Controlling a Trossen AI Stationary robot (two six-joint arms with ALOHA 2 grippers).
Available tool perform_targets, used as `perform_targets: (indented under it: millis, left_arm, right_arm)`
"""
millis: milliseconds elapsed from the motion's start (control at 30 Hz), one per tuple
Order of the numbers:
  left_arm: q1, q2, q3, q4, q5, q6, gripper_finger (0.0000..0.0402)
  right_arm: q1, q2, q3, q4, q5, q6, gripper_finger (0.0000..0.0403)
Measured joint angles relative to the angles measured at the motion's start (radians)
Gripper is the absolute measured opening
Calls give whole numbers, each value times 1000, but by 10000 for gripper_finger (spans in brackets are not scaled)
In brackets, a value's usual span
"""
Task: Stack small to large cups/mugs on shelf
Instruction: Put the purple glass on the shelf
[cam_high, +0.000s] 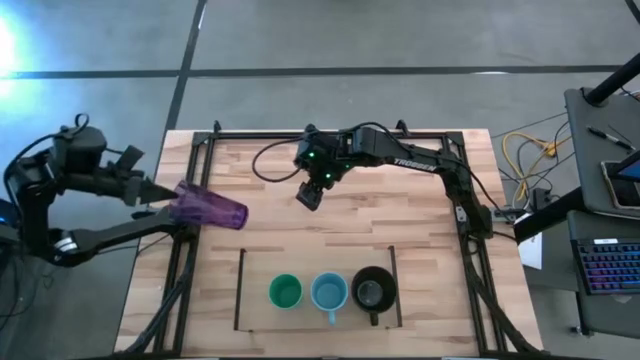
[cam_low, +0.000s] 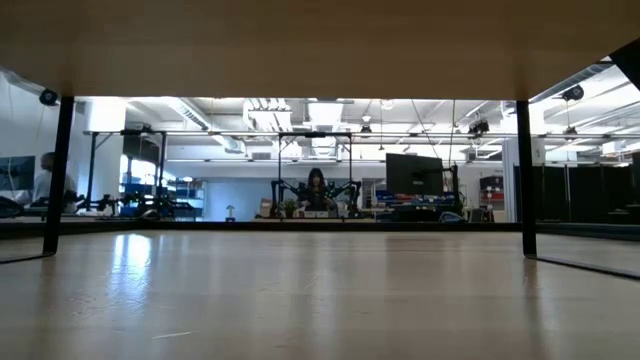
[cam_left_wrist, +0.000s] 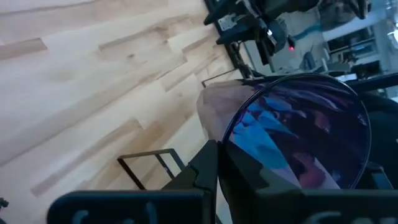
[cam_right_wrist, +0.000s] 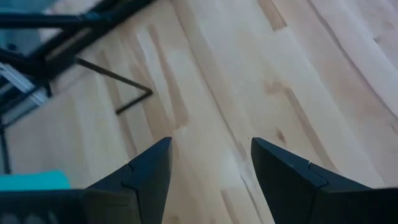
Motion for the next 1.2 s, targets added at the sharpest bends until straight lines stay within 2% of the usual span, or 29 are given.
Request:
perform_targets:
  millis: [300, 567, 700, 867, 1000, 1200]
  left_arm:
    - [1, -24, -63, -1, 34, 39, 0]
    - [-18, 190, -84, 5, 7, 295, 0]
    - [-67, 261, -65, 7, -13, 362, 0]
    - [-146, 285, -38, 1, -27, 361, 0]
    - [-234, 317, -25, 3, -96, 308, 0]
    - [-415, 364, 16, 113, -175, 191, 0]
  right_arm:
    - [0, 13, 0, 127, -70, 47, 211]
    - [-21, 14, 0, 124, -46, 47, 211]
    - [-33, 13, 0, 103, -43, 54, 211]
    - [-35, 13, 0, 79, -25, 47, 211]
    - [-54, 13, 0, 80, -16, 40, 211]
    - [-71, 13, 0, 80, -17, 39, 211]
